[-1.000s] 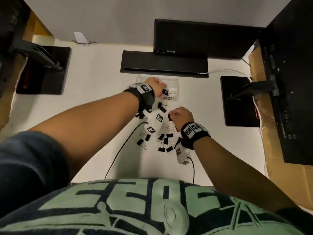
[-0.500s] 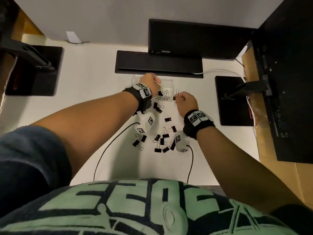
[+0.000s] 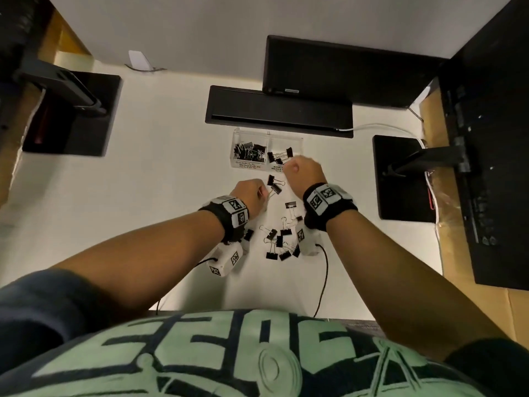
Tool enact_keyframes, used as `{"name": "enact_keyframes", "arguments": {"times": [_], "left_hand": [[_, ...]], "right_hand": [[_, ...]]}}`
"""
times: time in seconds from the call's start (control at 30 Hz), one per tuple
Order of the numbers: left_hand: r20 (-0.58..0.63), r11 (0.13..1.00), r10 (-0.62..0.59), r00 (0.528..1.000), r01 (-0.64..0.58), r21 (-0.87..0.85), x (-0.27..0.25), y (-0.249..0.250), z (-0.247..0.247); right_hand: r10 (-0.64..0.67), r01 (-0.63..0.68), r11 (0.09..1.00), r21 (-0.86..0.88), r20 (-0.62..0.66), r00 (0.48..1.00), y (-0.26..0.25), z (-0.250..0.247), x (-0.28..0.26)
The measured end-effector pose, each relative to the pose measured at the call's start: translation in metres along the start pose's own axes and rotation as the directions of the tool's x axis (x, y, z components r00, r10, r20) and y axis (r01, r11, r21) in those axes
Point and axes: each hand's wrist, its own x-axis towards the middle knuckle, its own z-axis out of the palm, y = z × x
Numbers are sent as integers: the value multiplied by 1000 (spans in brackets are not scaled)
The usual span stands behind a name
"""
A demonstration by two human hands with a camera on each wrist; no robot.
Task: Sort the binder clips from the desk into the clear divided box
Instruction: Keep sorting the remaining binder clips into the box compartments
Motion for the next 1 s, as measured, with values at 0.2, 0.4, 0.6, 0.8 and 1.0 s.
{"name": "enact_keyframes", "arguments": {"times": [0.2,0.4,0.6,0.8,1.0], "left_hand": [[-115,974,-7,993,-19,-228,6,20,-9],[-192,983,112,975,-137,-123,35,59,-30],[-124,971,237,964,-231,62,42,56,-27],[144,835,397,907,-421,353,30,32,-3],[292,707,282,914,-403,581,26,7,8]], "right_hand": [[95,-26,935,-352,179,979,35,31,-32],[58,-21,967,-255,137,989,41,38,-40],[68,-61,996,-60,125,990,46,34,-36],[210,-232,953,197,127,969,48,22,-29],[246,-294,894,338,178,953,44,13,-30]]}}
